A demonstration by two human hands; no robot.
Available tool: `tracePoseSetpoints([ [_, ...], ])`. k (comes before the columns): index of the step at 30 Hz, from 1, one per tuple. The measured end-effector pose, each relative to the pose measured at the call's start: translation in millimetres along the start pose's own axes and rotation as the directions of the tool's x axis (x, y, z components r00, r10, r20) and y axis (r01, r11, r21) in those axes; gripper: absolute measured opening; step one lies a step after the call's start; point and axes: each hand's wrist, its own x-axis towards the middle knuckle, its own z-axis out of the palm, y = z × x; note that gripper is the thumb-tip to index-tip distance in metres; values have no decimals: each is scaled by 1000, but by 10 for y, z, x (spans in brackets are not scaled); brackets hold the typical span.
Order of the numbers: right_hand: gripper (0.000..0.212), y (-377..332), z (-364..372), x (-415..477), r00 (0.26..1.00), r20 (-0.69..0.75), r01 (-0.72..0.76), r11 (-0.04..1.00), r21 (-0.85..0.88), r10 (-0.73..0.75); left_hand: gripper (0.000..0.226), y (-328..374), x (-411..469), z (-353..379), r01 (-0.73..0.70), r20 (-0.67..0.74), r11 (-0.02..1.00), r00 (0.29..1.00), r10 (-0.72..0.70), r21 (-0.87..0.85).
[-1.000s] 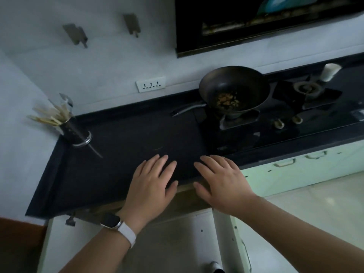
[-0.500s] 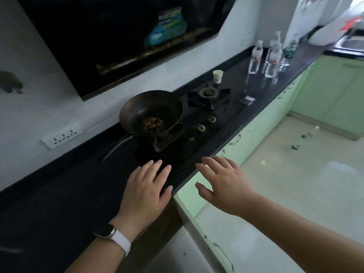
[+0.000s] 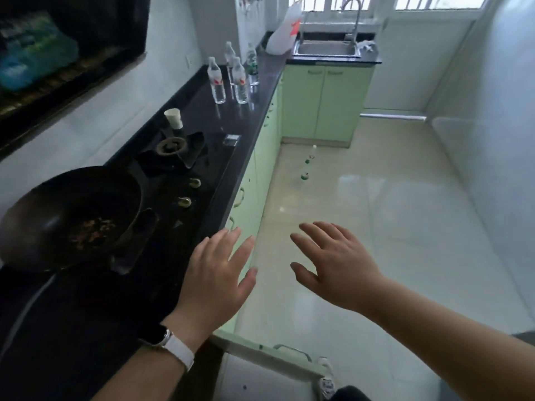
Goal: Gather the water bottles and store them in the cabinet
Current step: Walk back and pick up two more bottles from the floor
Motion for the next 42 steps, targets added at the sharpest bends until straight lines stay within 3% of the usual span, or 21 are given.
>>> tracePoseSetpoints([
  [7,53,622,-151,-469,980,-73,-191,980,-59,187,49,571,535,267,-180,2,982,984,180,-55],
  [16,54,1854,-177,-584,938,-137,-321,947,6,319,51,1380,1455,539,-236,7,972,972,236,-11],
  [28,55,3473,-62,-618,939,-92,-327,944,44,330,56,2426,2516,1027,-168,33,985,985,169,-26],
  [42,55,4396,129,-233,942,-22,-334,941,54,335,56,2558,3450,1516,-138,104,990,985,141,-30],
])
